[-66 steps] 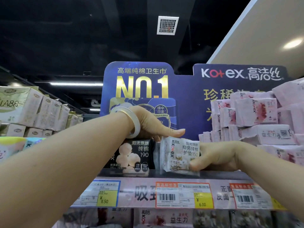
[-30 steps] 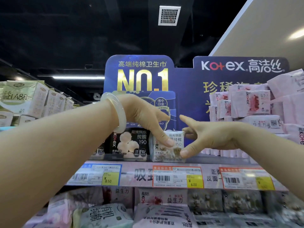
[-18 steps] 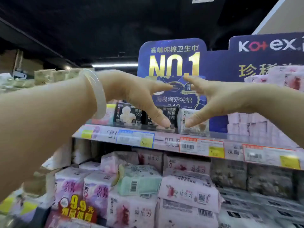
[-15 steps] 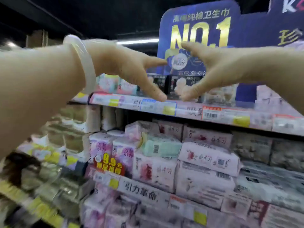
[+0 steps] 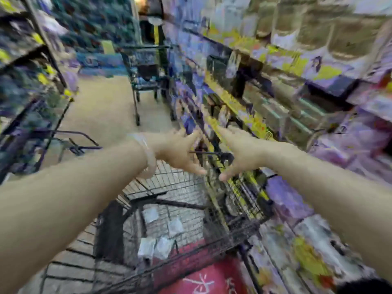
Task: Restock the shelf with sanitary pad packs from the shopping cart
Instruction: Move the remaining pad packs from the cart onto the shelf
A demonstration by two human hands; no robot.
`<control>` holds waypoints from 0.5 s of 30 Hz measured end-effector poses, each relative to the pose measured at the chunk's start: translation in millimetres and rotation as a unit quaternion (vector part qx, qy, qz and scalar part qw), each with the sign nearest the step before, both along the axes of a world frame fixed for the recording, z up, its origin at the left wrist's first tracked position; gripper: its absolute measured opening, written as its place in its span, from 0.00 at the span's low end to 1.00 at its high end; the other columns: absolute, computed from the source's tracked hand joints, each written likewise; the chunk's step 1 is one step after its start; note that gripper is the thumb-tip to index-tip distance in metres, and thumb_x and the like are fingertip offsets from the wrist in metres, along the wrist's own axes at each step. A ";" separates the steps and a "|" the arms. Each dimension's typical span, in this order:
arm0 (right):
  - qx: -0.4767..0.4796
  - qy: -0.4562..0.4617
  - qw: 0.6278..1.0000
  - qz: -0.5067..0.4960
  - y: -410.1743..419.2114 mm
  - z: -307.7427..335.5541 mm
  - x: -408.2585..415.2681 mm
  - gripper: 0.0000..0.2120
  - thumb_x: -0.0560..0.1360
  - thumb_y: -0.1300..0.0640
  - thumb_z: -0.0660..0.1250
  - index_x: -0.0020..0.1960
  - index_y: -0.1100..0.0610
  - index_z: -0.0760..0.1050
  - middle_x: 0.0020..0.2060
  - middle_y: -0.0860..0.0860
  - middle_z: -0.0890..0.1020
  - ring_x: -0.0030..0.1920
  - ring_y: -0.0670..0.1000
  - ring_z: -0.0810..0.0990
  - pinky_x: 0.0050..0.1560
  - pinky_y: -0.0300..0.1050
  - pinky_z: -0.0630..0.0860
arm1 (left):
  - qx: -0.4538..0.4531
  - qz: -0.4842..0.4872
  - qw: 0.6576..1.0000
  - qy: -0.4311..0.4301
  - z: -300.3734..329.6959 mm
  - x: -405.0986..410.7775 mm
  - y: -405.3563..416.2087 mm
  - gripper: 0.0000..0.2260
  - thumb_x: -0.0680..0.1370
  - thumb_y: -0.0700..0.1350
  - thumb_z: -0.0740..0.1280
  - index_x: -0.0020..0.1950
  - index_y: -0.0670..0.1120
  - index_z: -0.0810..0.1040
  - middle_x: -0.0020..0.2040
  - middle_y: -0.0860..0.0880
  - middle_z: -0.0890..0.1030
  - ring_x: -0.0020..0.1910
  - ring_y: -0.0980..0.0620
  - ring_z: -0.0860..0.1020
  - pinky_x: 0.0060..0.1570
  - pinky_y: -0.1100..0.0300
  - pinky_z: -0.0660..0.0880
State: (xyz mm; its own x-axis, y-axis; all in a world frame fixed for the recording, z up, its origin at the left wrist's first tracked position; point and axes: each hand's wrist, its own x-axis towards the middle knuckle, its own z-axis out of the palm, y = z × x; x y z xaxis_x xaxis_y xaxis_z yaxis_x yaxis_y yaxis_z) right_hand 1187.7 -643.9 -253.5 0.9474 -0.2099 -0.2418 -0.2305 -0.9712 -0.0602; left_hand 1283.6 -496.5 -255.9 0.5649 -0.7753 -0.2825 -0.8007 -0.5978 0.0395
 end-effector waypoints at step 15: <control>0.167 0.232 0.958 0.032 44.6 -276.9 146.8 0.59 0.65 0.47 0.76 0.76 0.51 0.32 0.76 0.58 0.37 0.76 0.59 0.37 0.75 0.58 0.44 | 0.103 0.205 0.950 0.212 -280.9 92.8 65.7 0.56 0.67 0.69 0.67 0.76 0.49 0.30 0.76 0.39 0.32 0.75 0.39 0.32 0.72 0.39 0.37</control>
